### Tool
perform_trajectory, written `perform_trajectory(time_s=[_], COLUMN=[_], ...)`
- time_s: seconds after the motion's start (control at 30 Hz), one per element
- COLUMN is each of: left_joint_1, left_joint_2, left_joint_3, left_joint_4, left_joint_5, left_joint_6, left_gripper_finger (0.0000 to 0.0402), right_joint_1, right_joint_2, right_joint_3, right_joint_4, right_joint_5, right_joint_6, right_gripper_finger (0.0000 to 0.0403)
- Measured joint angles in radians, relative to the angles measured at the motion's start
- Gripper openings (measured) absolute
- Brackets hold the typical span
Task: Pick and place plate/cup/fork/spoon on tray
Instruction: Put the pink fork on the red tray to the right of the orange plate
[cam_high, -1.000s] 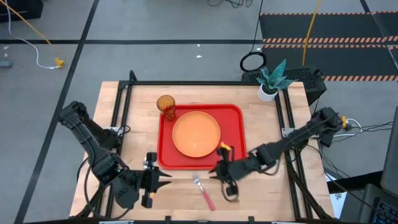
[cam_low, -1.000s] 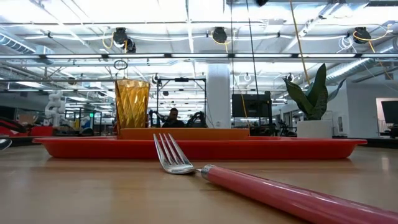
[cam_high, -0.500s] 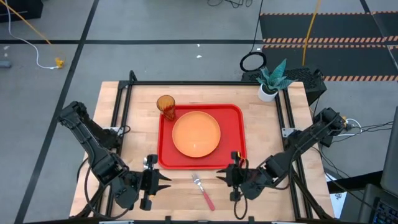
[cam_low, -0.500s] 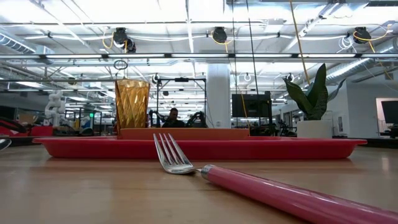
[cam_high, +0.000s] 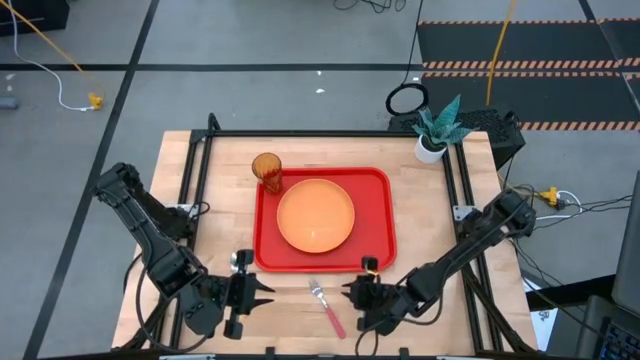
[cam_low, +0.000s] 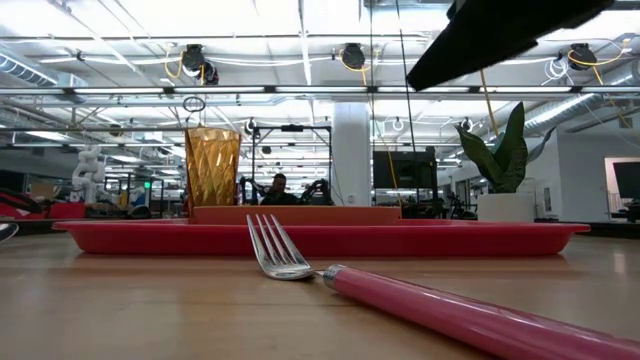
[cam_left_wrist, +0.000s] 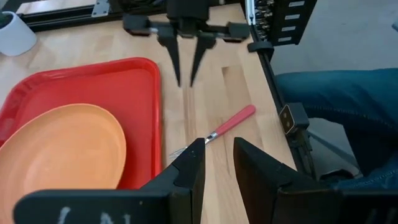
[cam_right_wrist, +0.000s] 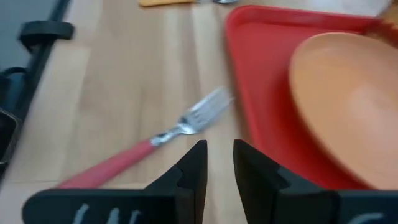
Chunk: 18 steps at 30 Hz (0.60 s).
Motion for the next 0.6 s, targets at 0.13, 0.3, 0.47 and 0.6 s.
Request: perform_trajectory(time_s=[0.13, 0.3, 0.47, 0.6], left_joint_1=[0.0, 0.0, 0.0, 0.0], left_joint_2=[0.0, 0.0, 0.0, 0.0], left_joint_3=[0.0, 0.0, 0.0, 0.0], left_joint_4=[0.0, 0.001, 0.0, -0.002], left_joint_5=[0.0, 0.0, 0.0, 0.0], left_joint_6=[0.0, -0.002, 0.0, 0.008], left_gripper_finger=[0.0088, 0.0088, 0.0088, 0.0088], right_joint_1=[0.002, 0.003, 0.004, 0.004], right_joint_2=[0.047, 0.102, 0.163, 0.192], right_joint_3=[0.0, 0.001, 0.001, 0.002], right_joint_4=[0.08, 0.166, 0.326, 0.386], right_joint_5=[-0.043, -0.094, -0.115, -0.167], right_joint_6=[-0.001, -0.003, 0.002, -0.023], right_gripper_finger=[0.007, 0.007, 0.0073, 0.0098])
